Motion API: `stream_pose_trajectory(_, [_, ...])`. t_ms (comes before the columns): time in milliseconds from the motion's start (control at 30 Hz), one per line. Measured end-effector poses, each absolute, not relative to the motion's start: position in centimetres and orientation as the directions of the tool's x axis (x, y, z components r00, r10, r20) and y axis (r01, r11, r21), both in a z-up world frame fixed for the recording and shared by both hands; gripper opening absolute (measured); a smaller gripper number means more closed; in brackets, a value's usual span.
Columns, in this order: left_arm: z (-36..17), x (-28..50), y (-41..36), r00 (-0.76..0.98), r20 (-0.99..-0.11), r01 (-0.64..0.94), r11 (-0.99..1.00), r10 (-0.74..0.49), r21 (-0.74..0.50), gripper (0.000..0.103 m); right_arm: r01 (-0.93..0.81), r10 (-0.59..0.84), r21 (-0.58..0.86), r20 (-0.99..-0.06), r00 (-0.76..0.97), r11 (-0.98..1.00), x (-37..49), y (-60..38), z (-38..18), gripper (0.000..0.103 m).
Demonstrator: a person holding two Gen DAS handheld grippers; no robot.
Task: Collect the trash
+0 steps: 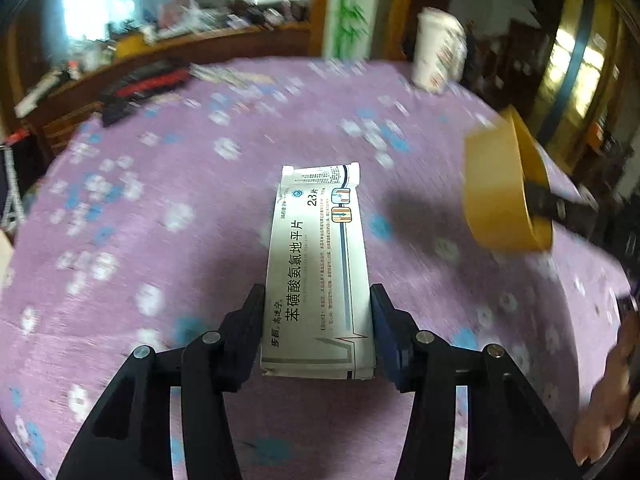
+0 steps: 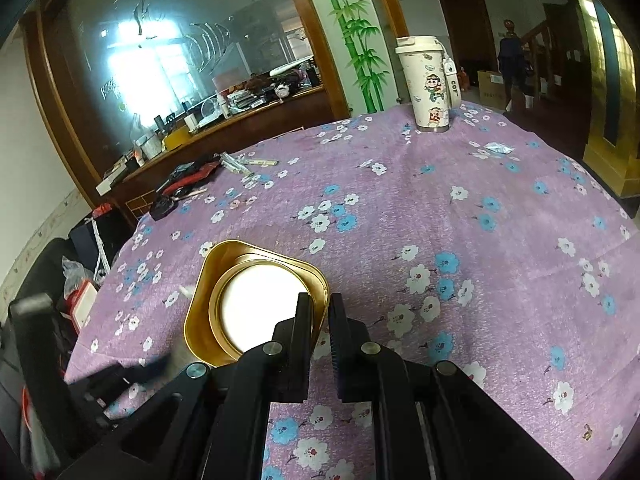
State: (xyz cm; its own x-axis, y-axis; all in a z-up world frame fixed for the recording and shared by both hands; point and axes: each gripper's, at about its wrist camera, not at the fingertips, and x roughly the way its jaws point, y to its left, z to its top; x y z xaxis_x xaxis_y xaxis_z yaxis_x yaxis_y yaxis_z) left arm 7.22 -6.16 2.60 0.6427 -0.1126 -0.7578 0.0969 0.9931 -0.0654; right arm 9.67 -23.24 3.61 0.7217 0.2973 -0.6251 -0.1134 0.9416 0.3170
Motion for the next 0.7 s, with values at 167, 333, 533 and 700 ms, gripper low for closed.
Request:
stream_pose_trajectory(167, [3.7, 6.9, -4.2, 0.697, -0.715, 0.014, 0.998, -0.056, -0.065, 0.050, -0.135, 0.292, 0.282, -0.646, 0.705, 0.950, 9.8, -22.1, 3.2, 0.009])
stream_pose_trajectory(333, [4.1, 6.3, -4.3, 0.709, -0.704, 0.011, 0.999, -0.042, -0.048, 0.050, -0.146, 0.283, 0.256, -0.660, 0.696, 0.956, 9.8, -21.5, 2.8, 0.009])
stream_pose_trajectory(533, [4.3, 6.4, -4.5, 0.722, -0.691, 0.017, 0.999, -0.034, -0.032, 0.050, -0.140, 0.272, 0.246, -0.666, 0.695, 0.959, 9.8, -21.5, 2.6, 0.008])
stream_pose_trajectory(700, [4.1, 6.5, -4.7, 0.720, -0.693, 0.020, 0.999, -0.032, -0.025, 0.050, -0.142, 0.275, 0.248, -0.662, 0.697, 0.958, 9.7, -21.4, 2.8, 0.008])
